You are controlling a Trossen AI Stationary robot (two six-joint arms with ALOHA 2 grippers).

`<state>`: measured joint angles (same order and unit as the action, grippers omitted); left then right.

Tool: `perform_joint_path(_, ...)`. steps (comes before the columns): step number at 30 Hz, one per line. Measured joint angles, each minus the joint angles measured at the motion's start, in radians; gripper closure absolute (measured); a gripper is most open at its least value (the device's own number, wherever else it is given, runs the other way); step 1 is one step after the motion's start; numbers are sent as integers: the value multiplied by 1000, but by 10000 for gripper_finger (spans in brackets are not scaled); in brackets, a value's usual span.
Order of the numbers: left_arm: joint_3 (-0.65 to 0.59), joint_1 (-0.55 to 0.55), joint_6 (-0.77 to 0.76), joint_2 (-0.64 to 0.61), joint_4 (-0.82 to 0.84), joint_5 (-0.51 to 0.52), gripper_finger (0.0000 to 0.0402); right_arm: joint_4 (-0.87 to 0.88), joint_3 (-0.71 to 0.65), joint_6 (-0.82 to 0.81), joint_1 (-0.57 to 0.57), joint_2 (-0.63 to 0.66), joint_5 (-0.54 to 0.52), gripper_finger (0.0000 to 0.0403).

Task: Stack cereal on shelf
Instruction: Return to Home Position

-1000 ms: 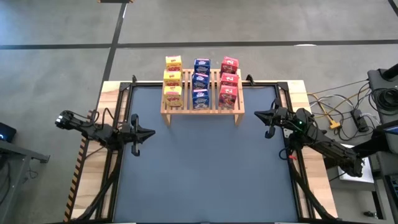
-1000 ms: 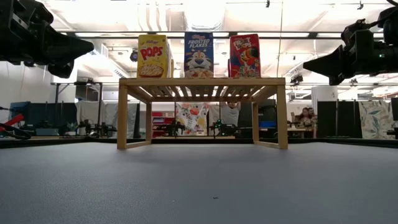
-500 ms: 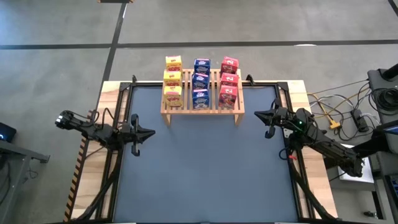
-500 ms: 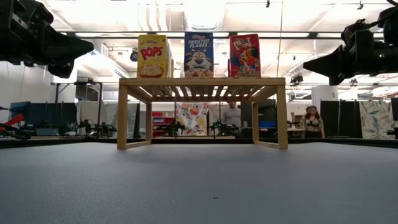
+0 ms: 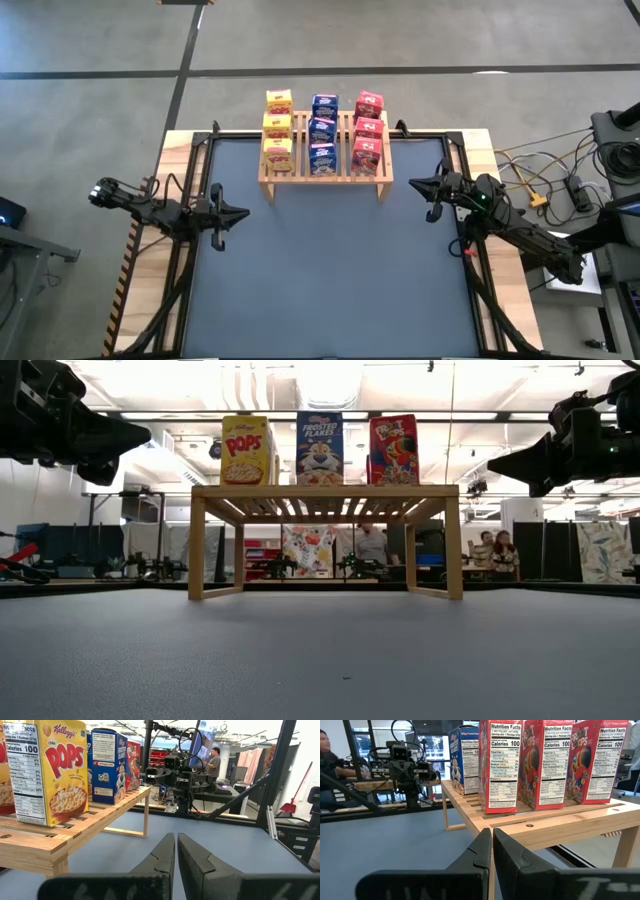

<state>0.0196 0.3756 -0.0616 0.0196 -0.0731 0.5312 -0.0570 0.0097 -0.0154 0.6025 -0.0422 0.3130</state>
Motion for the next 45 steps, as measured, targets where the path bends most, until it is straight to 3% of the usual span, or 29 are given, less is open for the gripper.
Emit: perform_joint_path(45, 0, 0, 0, 0, 0, 0, 397, 0, 0, 0, 0, 0, 0, 394)
